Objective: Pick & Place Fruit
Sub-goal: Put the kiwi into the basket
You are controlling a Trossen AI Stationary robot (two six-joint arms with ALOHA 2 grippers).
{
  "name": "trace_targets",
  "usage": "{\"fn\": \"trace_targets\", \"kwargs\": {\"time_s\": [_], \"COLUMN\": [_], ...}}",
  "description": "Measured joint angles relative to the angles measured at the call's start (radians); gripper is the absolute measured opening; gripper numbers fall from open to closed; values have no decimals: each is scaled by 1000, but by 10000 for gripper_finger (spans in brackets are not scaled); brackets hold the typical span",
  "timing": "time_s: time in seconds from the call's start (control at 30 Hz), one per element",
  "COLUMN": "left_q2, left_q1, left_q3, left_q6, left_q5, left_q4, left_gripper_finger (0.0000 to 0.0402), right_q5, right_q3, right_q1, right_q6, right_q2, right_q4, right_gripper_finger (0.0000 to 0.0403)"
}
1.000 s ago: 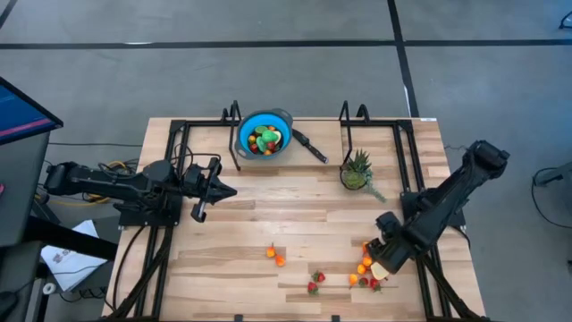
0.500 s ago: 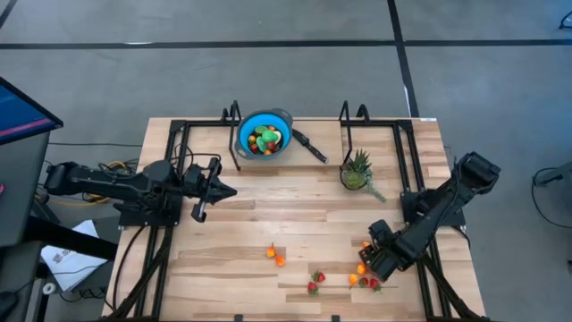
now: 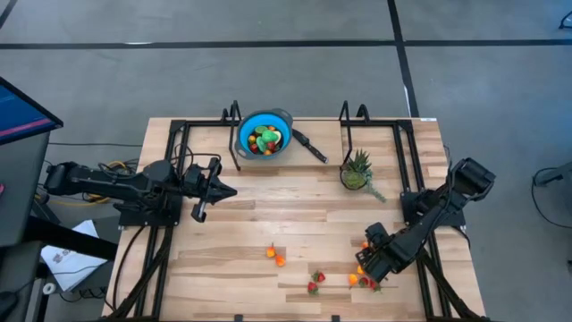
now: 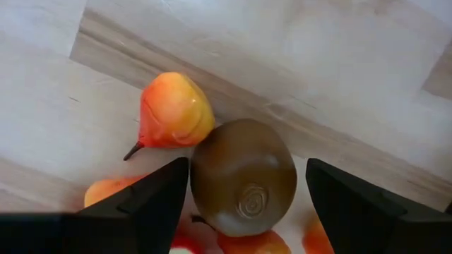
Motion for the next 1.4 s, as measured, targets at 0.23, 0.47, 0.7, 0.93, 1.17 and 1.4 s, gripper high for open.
{"fn": "trace_targets", "kwargs": {"time_s": [0.23, 0.47, 0.7, 0.93, 1.17, 1.4], "left_q2": [0, 0, 0, 0, 0, 0], "left_q1": [0, 0, 0, 0, 0, 0], "left_q3": [0, 0, 0, 0, 0, 0], "left_q6": [0, 0, 0, 0, 0, 0], "left_q5": [0, 0, 0, 0, 0, 0], "left_q4": [-3, -4, -6, -6, -6, -6], "left_gripper_finger": [8, 8, 8, 8, 8, 8], "right_q5": [1, 7, 9, 10, 11, 10], "right_q3": [0, 0, 0, 0, 1, 15], "right_q1": [0, 0, 0, 2, 2, 2], "right_q6": [0, 0, 0, 0, 0, 0], "right_q2": [0, 0, 0, 0, -2, -2], "right_q4": [2, 2, 15, 15, 15, 12], "right_gripper_finger": [274, 274, 273, 245, 195, 212]}}
